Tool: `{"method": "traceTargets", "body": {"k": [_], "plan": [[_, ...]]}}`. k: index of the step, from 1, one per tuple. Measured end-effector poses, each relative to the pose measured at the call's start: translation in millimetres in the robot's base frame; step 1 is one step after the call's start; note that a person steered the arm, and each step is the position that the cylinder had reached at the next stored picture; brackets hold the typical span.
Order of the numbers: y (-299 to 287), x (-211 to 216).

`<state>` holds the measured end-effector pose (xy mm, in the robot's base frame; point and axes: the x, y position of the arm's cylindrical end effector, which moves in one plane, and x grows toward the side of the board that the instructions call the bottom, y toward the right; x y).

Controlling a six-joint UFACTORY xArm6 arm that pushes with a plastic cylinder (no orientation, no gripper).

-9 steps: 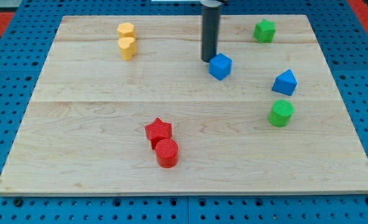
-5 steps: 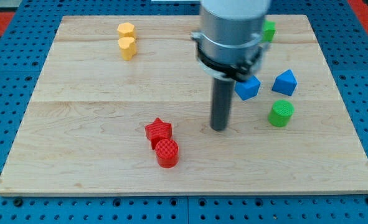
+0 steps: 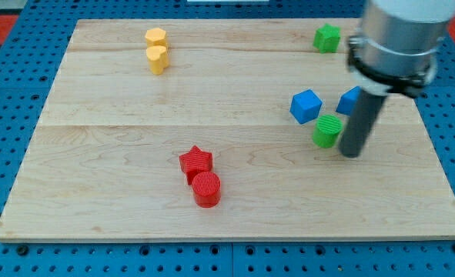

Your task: Move the green circle to the left of the green star

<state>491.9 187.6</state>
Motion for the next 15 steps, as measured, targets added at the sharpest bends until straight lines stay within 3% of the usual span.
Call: {"method": "traceTargets", "body": {"k": [1, 3, 4, 5, 7, 9, 12, 13, 14, 15], "plan": [[13, -31], [-104, 0], [-176, -1], [-206, -26], [-174, 9], [-141, -19], [-180, -139], [-181, -167], [-209, -167], [-167, -189]]}}
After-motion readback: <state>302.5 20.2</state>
